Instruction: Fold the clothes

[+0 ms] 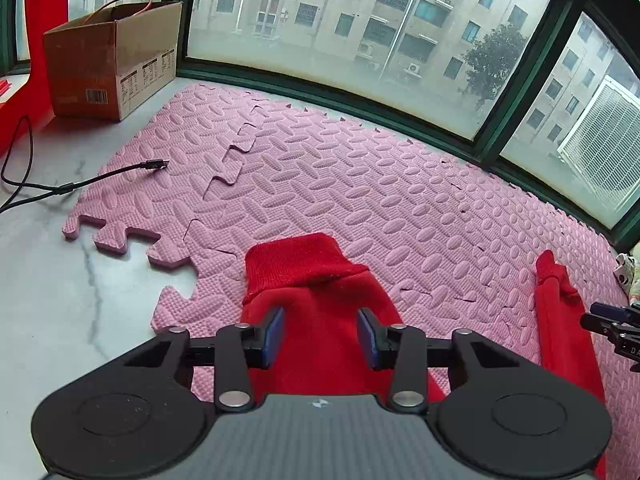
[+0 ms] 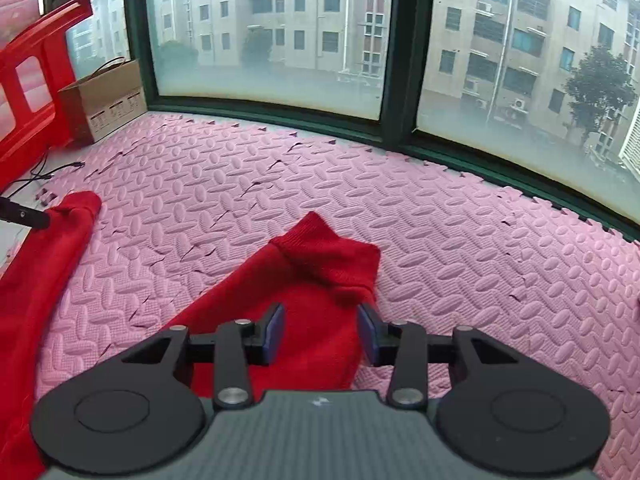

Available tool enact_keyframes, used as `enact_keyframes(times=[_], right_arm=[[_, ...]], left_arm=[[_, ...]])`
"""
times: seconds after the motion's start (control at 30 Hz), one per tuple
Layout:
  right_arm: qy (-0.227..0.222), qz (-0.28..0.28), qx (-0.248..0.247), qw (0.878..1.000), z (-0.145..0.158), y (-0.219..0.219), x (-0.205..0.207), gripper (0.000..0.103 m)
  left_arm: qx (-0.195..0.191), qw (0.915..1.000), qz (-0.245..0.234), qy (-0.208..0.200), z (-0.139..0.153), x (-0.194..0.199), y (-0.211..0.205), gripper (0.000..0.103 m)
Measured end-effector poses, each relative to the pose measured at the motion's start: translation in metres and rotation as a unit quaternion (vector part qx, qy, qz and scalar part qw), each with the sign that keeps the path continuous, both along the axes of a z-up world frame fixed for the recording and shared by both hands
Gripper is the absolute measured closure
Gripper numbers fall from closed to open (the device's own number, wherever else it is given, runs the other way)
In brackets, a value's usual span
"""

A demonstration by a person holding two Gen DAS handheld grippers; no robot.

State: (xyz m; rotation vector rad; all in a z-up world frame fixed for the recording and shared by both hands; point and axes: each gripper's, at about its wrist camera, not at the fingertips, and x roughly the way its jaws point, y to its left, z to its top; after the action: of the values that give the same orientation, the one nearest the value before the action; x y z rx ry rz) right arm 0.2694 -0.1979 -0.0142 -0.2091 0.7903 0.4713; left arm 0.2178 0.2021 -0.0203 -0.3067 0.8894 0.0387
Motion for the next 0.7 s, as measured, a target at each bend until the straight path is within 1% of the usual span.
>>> enact_keyframes(times=[0.03, 0.1, 0.17, 0.2, 0.3, 0.37, 0.4, 0.47, 0.53, 0.63, 0.7], right_arm=[[0.003, 0.004, -0.006, 1.0, -0.004, 0.003, -0.001, 0.057], [0.013, 0.01, -0.021, 1.0, -0.012, 0.007, -0.001, 0.054], [0.024, 0.012, -0.032, 0.999, -0.02, 0.01, 0.0, 0.053], [0.025, 0.009, -0.029, 0.999, -0.022, 0.01, 0.001, 0.052], [0.023, 0.01, -0.029, 0.999, -0.018, 0.009, -0.002, 0.052], [0.022, 0.017, -0.032, 0.999, -0.014, 0.011, -0.007, 0.048], [0.021, 0.028, -0.035, 0.999, -0.011, 0.014, -0.015, 0.046], [0.021, 0.047, -0.04, 0.998, -0.007, 0.021, -0.03, 0.041], [0.022, 0.065, -0.045, 0.997, -0.005, 0.026, -0.044, 0.037], [0.026, 0.089, -0.052, 0.994, -0.004, 0.035, -0.067, 0.036], [0.029, 0.096, -0.052, 0.994, -0.004, 0.04, -0.077, 0.036]], left_arm=[[0.003, 1.0, 0.003, 0.005, -0.004, 0.0, 0.002, 0.063], [0.007, 0.9999, 0.008, 0.013, -0.011, 0.001, 0.005, 0.065], [0.015, 0.9998, 0.008, 0.01, -0.013, 0.003, 0.005, 0.066], [0.018, 0.9997, 0.01, 0.01, -0.012, 0.003, 0.005, 0.066], [0.017, 0.9997, 0.013, 0.006, -0.006, 0.0, 0.002, 0.067], [0.014, 0.9998, 0.011, 0.0, 0.001, -0.007, -0.001, 0.064], [0.014, 0.9999, 0.003, -0.001, 0.004, -0.012, -0.005, 0.062], [0.016, 0.9998, -0.015, -0.002, 0.008, -0.024, -0.014, 0.06], [0.018, 0.9993, -0.034, -0.001, 0.01, -0.038, -0.025, 0.055], [0.016, 0.9982, -0.058, 0.004, 0.011, -0.059, -0.042, 0.052], [0.008, 0.9975, -0.07, 0.008, 0.009, -0.072, -0.053, 0.05]])
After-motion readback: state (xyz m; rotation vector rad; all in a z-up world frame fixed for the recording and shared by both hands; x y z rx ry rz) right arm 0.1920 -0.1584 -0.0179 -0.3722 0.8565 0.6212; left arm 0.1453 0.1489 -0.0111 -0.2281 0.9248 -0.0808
